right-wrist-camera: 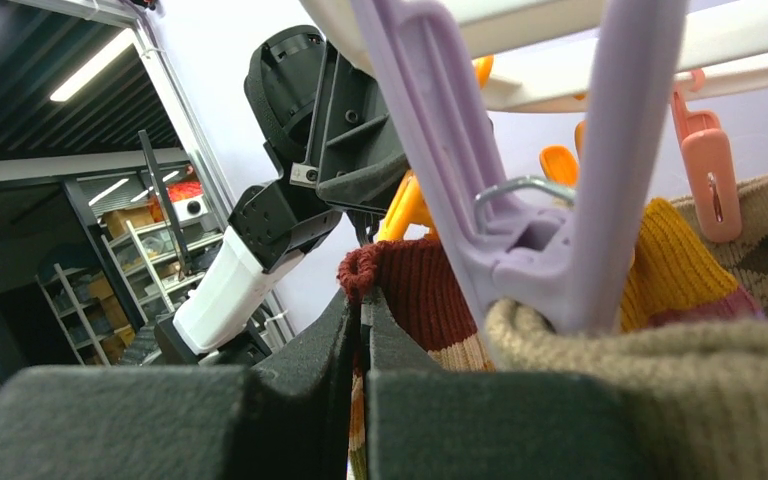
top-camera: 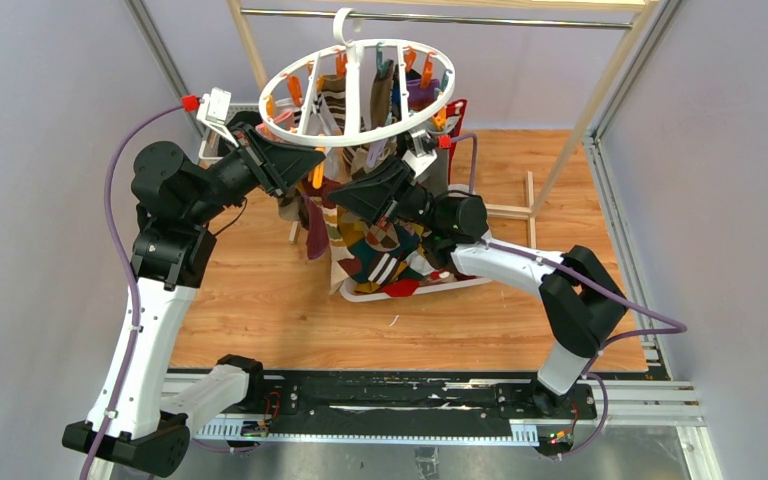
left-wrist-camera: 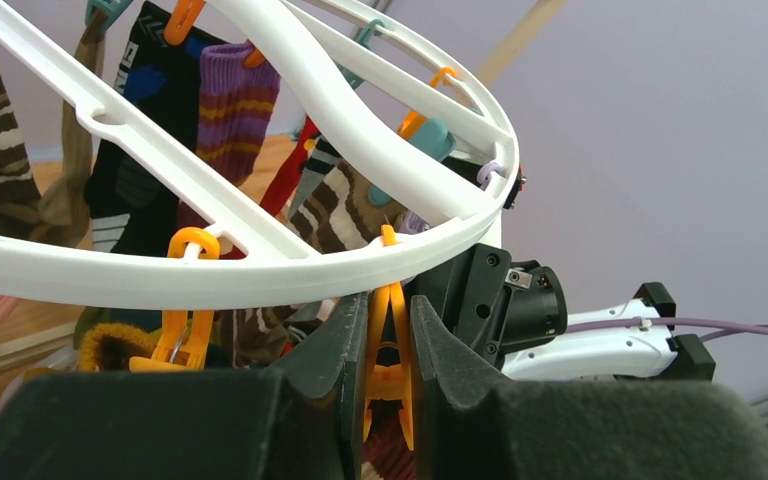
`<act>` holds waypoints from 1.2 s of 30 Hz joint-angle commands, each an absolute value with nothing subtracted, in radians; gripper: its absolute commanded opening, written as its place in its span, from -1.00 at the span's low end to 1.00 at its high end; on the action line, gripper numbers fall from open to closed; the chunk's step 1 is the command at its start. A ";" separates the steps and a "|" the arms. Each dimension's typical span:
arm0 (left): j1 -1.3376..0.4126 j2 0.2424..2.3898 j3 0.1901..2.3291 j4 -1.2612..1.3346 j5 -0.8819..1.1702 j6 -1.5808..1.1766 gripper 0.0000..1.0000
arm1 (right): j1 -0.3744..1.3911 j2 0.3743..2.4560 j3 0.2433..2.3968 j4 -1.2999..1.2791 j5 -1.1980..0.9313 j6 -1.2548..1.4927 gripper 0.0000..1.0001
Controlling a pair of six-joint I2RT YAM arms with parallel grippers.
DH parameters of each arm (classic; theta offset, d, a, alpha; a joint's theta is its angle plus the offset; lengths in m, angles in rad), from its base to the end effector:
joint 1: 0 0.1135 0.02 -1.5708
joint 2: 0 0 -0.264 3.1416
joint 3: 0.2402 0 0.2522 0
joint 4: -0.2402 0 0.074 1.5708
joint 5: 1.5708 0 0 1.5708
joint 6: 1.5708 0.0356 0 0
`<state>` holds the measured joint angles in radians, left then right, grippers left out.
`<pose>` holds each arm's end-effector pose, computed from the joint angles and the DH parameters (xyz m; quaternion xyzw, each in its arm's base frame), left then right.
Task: Clip the socks to the hanger
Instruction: Clamp the sock onto the hanger.
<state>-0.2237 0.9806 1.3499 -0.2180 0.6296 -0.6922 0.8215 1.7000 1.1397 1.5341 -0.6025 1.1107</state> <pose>0.1723 -0.0607 0.4927 0.0846 0.6572 -0.4998 0.5577 0.2246 0.2711 0.3814 -0.2402 0.3188 0.8005 0.4471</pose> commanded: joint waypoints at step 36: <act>-0.214 0.950 1.211 0.126 0.833 -0.935 -1.00 | 0.807 1.658 1.185 1.597 -0.581 1.106 -1.00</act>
<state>-0.2100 0.9699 1.2232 0.0662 0.6968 -0.8986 0.8169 1.7092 1.1809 1.5360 -0.5934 1.1248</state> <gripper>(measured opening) 0.199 0.013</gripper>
